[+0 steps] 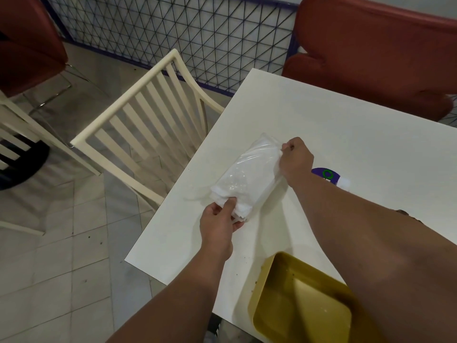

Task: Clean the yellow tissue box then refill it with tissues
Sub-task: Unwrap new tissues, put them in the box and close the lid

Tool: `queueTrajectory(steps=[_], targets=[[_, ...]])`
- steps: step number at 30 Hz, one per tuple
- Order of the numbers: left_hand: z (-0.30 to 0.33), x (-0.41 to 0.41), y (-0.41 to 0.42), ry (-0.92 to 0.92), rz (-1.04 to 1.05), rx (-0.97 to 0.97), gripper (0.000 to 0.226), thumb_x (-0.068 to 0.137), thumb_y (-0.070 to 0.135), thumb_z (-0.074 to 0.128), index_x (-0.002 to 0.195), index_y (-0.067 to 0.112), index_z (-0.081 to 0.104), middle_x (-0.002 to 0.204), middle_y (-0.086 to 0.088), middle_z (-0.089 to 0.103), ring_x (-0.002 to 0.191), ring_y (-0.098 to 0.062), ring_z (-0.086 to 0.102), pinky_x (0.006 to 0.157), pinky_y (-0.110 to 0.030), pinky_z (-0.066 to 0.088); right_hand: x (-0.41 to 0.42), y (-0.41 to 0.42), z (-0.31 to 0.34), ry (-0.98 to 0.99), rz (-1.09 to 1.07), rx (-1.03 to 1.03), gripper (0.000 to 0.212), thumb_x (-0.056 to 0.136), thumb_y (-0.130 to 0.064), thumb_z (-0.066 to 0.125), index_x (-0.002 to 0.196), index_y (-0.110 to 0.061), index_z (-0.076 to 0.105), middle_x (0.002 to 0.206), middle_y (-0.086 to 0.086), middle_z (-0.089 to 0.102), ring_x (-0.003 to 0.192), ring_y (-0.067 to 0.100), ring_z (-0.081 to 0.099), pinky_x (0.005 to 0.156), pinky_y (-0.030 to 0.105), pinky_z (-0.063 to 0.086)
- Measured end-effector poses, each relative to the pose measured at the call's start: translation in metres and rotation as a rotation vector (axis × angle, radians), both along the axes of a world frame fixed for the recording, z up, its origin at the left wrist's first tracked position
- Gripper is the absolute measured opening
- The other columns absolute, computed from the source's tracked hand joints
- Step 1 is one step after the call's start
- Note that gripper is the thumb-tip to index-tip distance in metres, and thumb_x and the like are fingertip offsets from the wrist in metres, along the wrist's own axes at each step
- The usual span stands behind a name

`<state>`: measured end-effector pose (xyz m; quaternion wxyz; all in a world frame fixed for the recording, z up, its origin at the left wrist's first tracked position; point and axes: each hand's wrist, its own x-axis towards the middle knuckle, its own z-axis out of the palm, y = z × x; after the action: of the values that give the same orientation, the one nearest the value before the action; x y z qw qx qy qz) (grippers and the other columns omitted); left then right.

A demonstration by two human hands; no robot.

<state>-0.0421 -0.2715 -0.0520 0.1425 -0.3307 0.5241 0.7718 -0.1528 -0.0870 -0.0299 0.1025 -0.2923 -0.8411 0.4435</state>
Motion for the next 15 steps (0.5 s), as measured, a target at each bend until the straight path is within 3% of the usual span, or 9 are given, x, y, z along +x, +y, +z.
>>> queueTrajectory(steps=[3, 9, 15], targets=[[0.002, 0.000, -0.002, -0.030, -0.019, -0.030, 0.033, 0.080, 0.029, 0.076, 0.103, 0.007, 0.066, 0.102, -0.012, 0.071, 0.090, -0.030, 0.071, 0.075, -0.044, 0.060, 0.000, -0.001, -0.001, -0.002, 0.015, 0.004, 0.017, 0.096, -0.012, 0.042, 0.099, -0.005, 0.058, 0.088, -0.002, 0.058, 0.078, 0.019, 0.049, 0.053, 0.019, 0.030], [0.010, -0.004, 0.000, -0.099, 0.031, -0.056, 0.031, 0.072, 0.032, 0.079, 0.084, 0.005, 0.069, 0.093, -0.014, 0.071, 0.086, -0.029, 0.070, 0.069, -0.043, 0.061, 0.002, -0.001, -0.002, -0.011, -0.002, 0.009, 0.017, 0.097, -0.020, 0.048, 0.098, -0.008, 0.060, 0.085, -0.002, 0.058, 0.079, 0.017, 0.050, 0.066, 0.021, 0.032], [0.017, -0.003, -0.002, -0.131, 0.093, -0.023, 0.017, 0.077, 0.024, 0.067, 0.082, 0.008, 0.067, 0.091, -0.015, 0.065, 0.086, -0.033, 0.069, 0.072, -0.048, 0.060, 0.004, -0.004, -0.002, 0.002, -0.029, -0.017, 0.017, 0.097, -0.022, 0.050, 0.097, -0.009, 0.059, 0.085, -0.002, 0.058, 0.078, 0.017, 0.049, 0.064, 0.020, 0.031]])
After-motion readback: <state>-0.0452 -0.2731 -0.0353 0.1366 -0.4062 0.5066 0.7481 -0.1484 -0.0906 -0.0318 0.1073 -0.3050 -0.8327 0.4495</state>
